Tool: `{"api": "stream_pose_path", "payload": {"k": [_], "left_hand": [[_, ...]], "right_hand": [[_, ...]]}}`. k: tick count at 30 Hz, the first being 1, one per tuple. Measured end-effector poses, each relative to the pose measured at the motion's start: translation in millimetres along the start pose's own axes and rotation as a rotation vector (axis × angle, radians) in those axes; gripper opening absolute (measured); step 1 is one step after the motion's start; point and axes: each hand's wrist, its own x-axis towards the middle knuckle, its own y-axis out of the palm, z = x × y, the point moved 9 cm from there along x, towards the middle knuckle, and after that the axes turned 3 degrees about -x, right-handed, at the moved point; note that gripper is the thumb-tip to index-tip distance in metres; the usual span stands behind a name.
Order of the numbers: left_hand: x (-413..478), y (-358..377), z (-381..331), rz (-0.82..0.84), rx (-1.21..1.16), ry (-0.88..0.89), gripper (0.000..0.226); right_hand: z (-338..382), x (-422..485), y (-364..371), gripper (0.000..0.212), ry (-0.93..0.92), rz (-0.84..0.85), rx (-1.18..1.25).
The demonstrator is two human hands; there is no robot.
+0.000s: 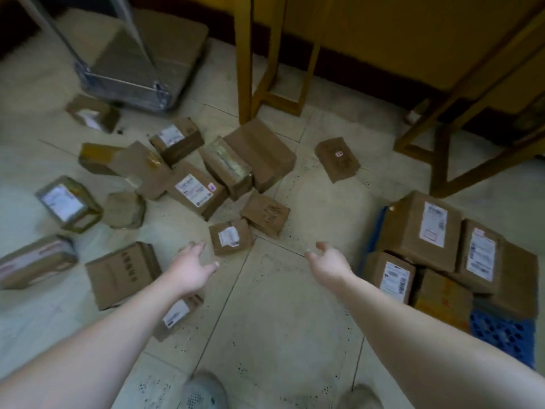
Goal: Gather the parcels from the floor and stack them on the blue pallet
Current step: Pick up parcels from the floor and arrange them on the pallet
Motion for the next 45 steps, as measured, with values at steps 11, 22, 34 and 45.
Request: {"api": "stream_pose_path", "payload": {"k": [11, 22, 34, 45], "left_hand": [[-16, -130, 227, -0.055, -0.119, -0.248, 0.072], [51, -160, 209, -0.043, -0.329, -0.27, 0.071], [214, -169, 132, -0.055, -0.545, -0.326, 0.072], [353, -120, 89, -0.002, -0.753, -0.193, 0.063]], "right_hand": [[183, -37, 130, 0.057, -0.122, 0.089, -0.222], [267, 22, 149, 0.048, -0.178, 0.112, -0.306], [356, 173, 124, 0.05, -0.347, 0.171, -0.398], [358, 300, 195, 0.101, -0.313, 0.083, -0.459]]}}
